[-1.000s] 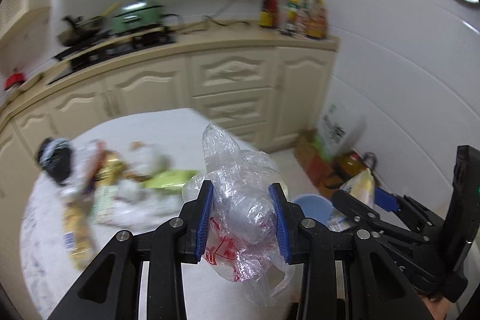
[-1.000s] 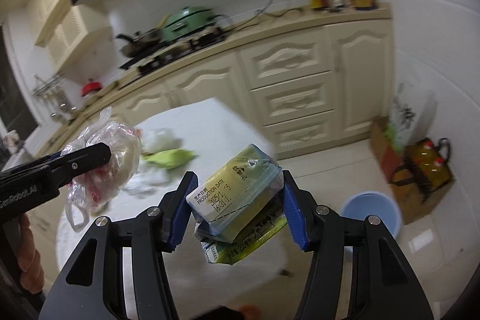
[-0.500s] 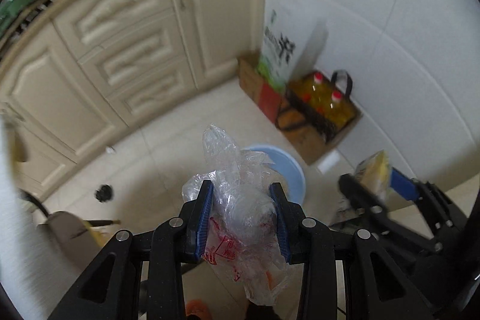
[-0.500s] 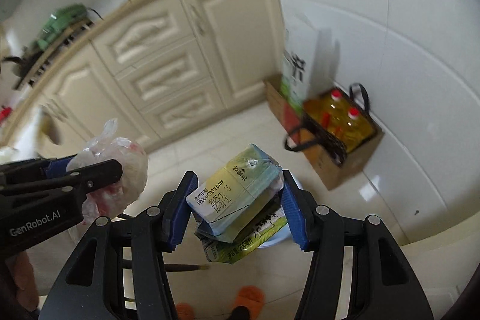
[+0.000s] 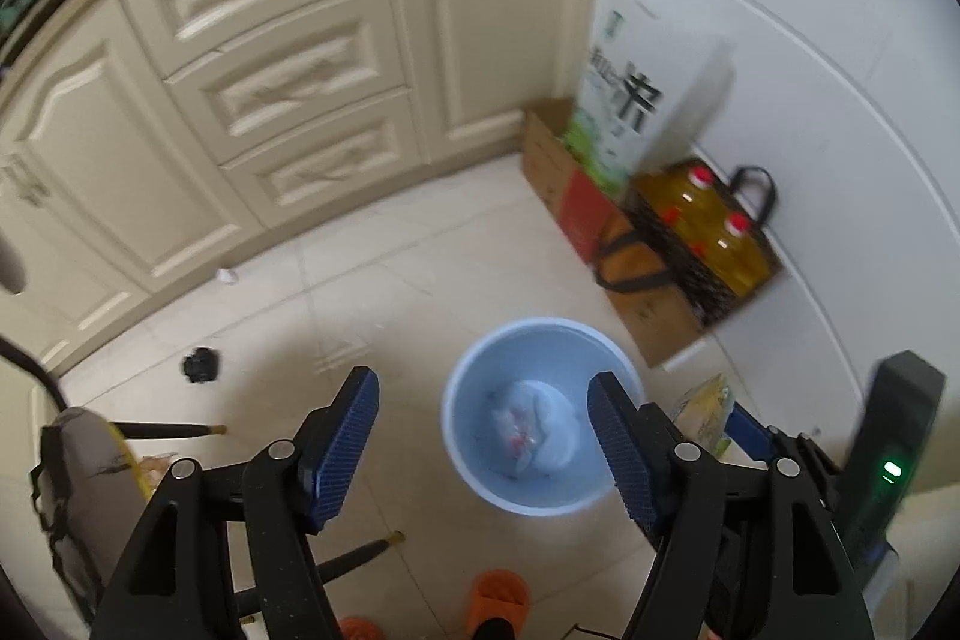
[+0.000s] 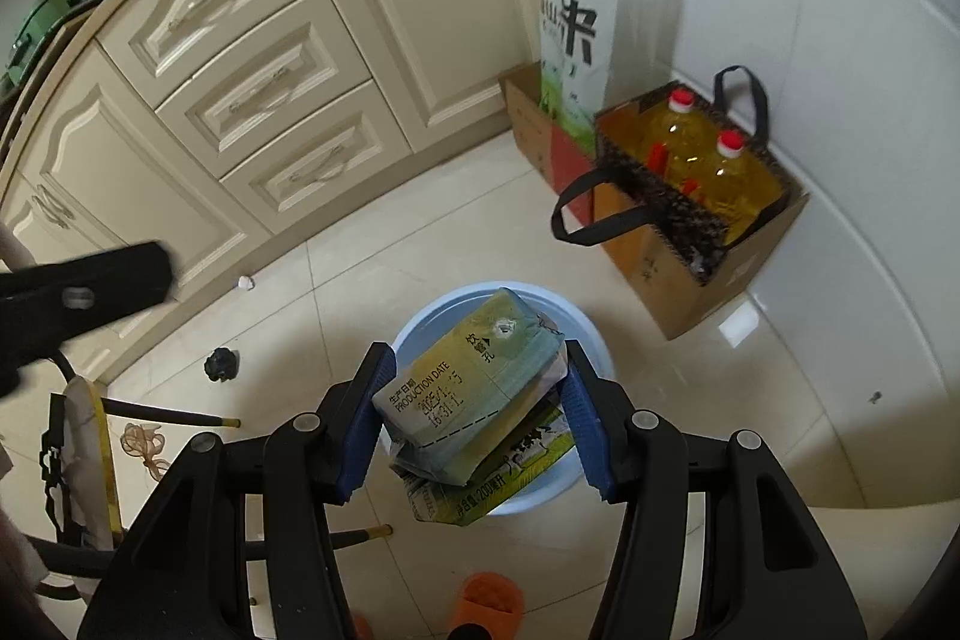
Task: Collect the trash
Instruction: 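Carry both items to the blue bin and open both tools to drop them, then return to the table and grasp the noodle packet with the left tool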
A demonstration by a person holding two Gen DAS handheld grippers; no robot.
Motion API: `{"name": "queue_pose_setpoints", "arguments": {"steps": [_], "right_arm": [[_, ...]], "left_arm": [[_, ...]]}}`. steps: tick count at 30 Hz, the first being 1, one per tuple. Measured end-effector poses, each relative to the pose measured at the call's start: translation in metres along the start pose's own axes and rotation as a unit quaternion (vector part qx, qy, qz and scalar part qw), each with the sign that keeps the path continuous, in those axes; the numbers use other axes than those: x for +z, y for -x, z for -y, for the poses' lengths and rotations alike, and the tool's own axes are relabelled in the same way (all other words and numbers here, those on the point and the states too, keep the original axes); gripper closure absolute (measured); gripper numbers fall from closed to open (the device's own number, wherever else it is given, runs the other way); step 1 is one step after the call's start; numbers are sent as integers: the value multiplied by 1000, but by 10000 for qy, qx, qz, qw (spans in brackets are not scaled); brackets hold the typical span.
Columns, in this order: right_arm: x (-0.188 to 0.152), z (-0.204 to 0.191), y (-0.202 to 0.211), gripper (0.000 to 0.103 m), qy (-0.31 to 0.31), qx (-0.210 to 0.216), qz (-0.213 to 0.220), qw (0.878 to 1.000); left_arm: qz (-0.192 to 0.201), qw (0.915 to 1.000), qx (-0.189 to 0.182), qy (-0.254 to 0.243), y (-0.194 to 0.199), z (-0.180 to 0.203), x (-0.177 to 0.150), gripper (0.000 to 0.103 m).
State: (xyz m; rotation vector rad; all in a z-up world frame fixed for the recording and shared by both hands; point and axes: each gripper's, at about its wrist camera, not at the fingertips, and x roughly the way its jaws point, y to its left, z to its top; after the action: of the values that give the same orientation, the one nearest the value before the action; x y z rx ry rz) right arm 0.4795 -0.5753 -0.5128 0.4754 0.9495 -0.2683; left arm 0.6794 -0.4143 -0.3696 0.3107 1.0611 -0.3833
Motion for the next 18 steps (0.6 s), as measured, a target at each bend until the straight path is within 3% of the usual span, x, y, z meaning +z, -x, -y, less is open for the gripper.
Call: {"name": "queue_pose_setpoints", "arguments": {"steps": [2,4,8,11,18], "right_arm": [[3,-2,-8,45,0,26,20,10000],[7,-4,-10,34,-19,5,34,10000],[10,-9,7,26,11,81,154,9998],[9,-11,37,22,14,149,223,9996],[-3,-38,137,13,138,357,625,9973]], "left_arm": [[144,9997,204,39,12,0,-4,35],[272,9991,309,43,23,3,-5,35],[617,9970,448,89,60,8,-16,35],[854,9952,433,189,105,9,-36,35],[1529,9871,399,244,245,-11,-114,29]]}}
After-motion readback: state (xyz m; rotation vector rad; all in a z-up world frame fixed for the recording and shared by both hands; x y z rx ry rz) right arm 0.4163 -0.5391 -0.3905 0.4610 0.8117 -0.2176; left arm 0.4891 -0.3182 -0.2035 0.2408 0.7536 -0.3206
